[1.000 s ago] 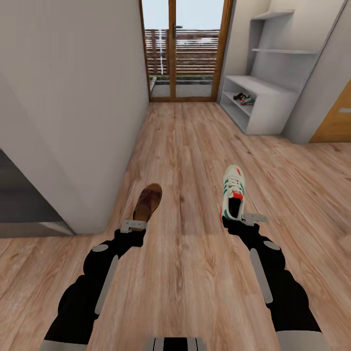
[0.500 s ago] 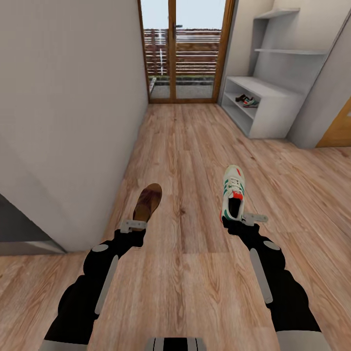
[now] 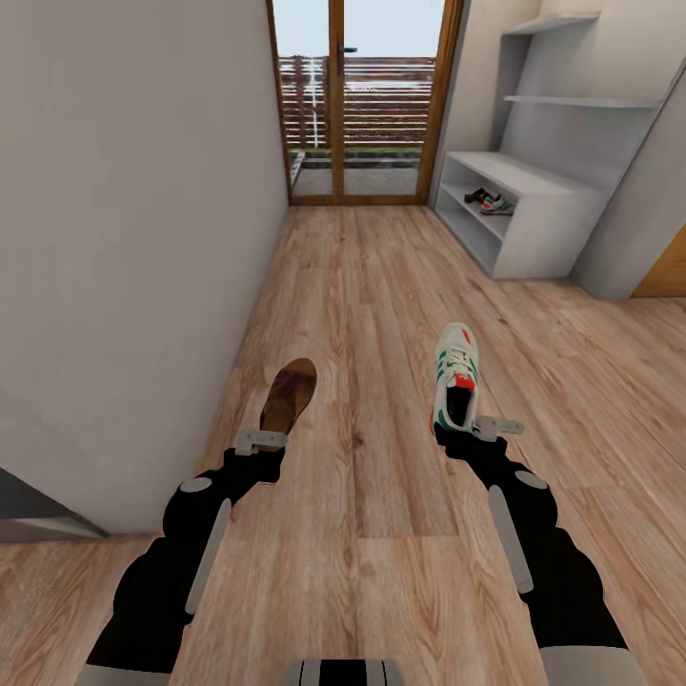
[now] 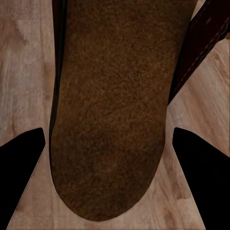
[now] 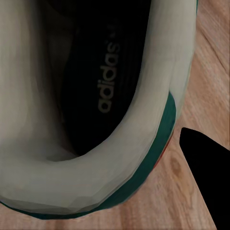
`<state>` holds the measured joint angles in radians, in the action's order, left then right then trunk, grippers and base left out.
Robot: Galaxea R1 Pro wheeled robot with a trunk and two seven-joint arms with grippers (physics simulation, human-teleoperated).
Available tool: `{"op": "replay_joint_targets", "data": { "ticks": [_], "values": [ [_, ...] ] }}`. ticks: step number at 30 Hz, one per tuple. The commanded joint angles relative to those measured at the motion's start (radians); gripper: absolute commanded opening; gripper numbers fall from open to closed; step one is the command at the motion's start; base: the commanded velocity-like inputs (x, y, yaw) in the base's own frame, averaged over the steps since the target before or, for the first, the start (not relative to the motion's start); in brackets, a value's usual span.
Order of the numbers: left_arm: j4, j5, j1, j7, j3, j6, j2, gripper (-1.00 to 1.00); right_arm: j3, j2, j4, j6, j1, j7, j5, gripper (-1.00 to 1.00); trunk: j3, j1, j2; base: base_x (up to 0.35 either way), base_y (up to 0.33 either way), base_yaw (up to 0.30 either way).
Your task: Pick up the two gym shoes and the two sandals from the corridor floor and place them onto the hallstand (shoe rack) in the corridor, making sure they are on the rack and not on the floor. Arrange them so the two gym shoes are next to each other and the two sandals are next to each other.
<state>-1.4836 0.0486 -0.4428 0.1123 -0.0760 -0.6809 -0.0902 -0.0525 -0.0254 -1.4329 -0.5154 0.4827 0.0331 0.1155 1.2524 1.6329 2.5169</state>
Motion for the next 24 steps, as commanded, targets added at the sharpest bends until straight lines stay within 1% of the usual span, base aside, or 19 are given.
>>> {"op": "replay_joint_targets", "data": {
  "ticks": [1, 24],
  "values": [
    [-0.001, 0.005, -0.001, 0.006, 0.001, -0.005, 0.0, -1.0, -0.001, -0.001, -0.001, -0.005, 0.0, 0.004, 0.01, -1.0, 0.001, 0.0, 0.0, 0.334, 0.0, 0.0],
    [-0.001, 0.004, -0.001, 0.006, 0.001, -0.005, 0.0, -1.0, -0.001, -0.001, -0.001, -0.005, 0.0, 0.004, 0.01, -1.0, 0.001, 0.0, 0.0, 0.334, 0.0, 0.0]
  ]
}}
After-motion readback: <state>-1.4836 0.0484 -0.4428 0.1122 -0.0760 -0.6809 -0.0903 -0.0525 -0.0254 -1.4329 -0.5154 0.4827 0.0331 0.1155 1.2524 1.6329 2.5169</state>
